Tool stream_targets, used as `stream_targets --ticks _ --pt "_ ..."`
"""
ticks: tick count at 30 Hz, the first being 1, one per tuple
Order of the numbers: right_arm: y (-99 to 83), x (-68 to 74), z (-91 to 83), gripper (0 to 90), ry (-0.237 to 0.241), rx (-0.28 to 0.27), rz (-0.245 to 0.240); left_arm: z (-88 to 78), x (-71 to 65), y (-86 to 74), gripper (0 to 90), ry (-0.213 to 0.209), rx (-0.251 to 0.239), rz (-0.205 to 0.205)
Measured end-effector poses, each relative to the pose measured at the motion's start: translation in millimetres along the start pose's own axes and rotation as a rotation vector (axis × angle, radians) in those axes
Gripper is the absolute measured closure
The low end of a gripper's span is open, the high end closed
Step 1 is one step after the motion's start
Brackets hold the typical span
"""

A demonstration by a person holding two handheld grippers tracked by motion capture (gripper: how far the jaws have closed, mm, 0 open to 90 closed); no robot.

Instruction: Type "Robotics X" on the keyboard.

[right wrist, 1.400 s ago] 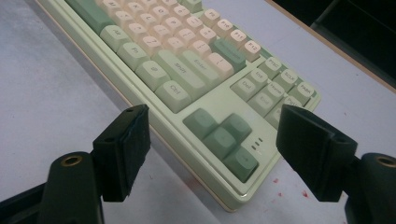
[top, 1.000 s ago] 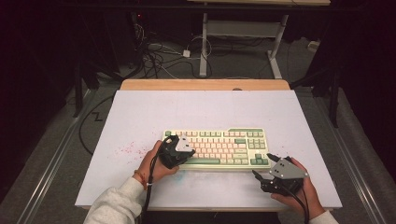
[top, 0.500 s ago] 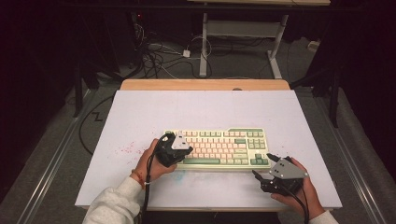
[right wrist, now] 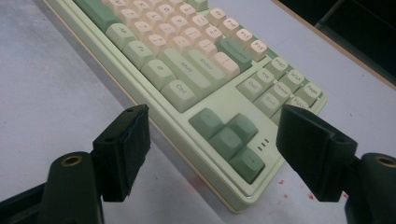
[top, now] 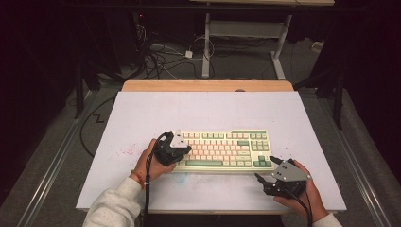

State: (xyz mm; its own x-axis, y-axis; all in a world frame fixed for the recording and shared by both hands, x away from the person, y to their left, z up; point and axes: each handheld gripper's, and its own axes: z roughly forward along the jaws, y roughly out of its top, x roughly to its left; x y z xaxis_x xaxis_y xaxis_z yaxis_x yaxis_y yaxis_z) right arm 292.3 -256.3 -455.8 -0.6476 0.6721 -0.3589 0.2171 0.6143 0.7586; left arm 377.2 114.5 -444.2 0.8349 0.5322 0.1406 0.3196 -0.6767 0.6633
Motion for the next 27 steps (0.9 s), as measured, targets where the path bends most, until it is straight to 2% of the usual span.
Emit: stream_targets --ticks 13,27 --pt "-0.5 0.3 1.0 26.4 0.001 0.007 -0.003 3.5 7.2 -5.9 86.0 0.006 0.026 -0.018" --pt "-0.5 0.6 0.8 26.4 -0.002 0.009 -0.006 4.2 6.5 -8.7 85.5 0.015 0.030 -0.017"
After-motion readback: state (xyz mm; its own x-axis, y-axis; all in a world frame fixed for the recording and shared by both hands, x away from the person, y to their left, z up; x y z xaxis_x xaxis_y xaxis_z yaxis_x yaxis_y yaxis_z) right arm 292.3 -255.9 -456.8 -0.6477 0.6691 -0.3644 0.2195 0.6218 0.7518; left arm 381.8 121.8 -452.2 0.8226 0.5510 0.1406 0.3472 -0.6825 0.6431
